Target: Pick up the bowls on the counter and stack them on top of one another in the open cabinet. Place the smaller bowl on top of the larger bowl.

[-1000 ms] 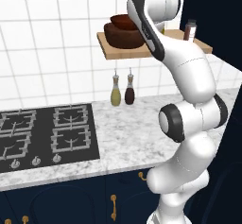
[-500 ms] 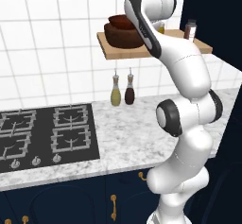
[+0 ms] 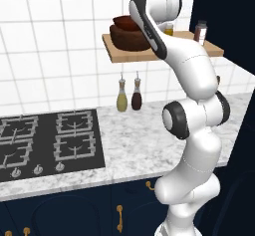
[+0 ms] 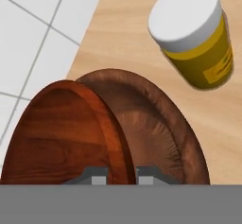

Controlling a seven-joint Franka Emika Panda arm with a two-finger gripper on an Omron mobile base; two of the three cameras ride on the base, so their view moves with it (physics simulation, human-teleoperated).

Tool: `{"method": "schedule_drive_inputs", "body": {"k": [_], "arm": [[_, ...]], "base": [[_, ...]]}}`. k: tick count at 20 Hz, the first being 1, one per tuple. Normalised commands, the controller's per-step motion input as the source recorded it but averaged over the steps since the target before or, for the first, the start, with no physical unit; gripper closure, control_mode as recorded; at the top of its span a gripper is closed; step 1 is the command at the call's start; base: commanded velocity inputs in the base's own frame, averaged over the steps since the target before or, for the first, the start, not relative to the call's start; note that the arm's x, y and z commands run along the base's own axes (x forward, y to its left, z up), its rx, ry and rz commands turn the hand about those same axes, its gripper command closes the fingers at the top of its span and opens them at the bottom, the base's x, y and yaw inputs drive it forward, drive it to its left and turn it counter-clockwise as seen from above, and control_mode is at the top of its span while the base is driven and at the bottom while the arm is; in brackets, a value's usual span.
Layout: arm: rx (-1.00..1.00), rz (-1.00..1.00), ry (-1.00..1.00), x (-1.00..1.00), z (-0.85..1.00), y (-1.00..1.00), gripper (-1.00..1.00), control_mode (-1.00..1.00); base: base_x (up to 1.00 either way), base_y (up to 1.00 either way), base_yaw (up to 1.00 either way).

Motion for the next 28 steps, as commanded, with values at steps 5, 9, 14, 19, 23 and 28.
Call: {"method": "schedule_drive_inputs", "body": {"k": [5, 9, 14, 19, 23, 28], "arm": [[0.0, 0.0, 0.0, 0.14, 0.0, 0.02, -1.0, -1.0], [0.0, 0.0, 0.0, 0.03, 0.0, 0.01, -1.0, -1.0], [-0.01, 0.0, 0.01, 0.05, 0.0, 0.0, -1.0, -1.0], [0.0, 0.0, -0.01, 0.08, 0.38, 0.0, -1.0, -1.0], [0.02, 0.0, -0.02, 0.08, 0.55, 0.0, -1.0, -1.0], [0.0, 0.03, 0.0, -0.34, 0.14, 0.0, -1.0, -1.0]], "base": [[0.0, 0.0, 0.0], [0.0, 0.0, 0.0], [0.0, 0.0, 0.0], [0.0, 0.0, 0.0], [0.0, 0.0, 0.0], [0.0, 0.0, 0.0]]}}
